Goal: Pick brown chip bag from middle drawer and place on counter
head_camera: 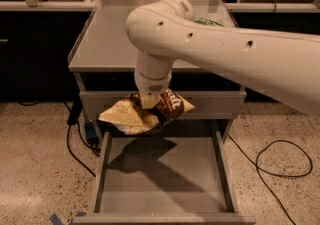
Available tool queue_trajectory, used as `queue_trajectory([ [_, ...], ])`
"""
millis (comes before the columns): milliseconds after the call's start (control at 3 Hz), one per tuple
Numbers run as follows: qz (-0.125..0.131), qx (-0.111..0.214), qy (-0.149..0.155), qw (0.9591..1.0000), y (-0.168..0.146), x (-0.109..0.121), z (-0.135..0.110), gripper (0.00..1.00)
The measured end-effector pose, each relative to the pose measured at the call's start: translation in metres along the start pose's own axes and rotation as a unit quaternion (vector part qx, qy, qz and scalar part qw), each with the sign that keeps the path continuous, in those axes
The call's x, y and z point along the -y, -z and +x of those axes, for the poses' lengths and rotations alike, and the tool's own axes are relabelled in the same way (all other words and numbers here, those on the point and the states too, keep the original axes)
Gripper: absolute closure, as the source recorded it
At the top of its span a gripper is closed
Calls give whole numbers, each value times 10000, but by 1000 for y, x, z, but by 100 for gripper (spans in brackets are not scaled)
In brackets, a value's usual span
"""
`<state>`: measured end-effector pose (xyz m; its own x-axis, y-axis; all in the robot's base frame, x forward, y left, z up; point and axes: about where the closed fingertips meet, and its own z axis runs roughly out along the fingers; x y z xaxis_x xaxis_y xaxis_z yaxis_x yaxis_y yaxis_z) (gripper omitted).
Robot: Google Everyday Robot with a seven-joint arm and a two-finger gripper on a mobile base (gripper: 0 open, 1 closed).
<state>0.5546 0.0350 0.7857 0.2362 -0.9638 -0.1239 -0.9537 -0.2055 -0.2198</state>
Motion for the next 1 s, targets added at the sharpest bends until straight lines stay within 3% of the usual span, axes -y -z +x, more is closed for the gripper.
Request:
queue_trajectory([
  [333,576,309,-10,9979,57,18,6,100],
  [667,1079,400,-65,9933,93,34,14,100],
  [1000,1319,497,-37,9900,112,52,18,100],
])
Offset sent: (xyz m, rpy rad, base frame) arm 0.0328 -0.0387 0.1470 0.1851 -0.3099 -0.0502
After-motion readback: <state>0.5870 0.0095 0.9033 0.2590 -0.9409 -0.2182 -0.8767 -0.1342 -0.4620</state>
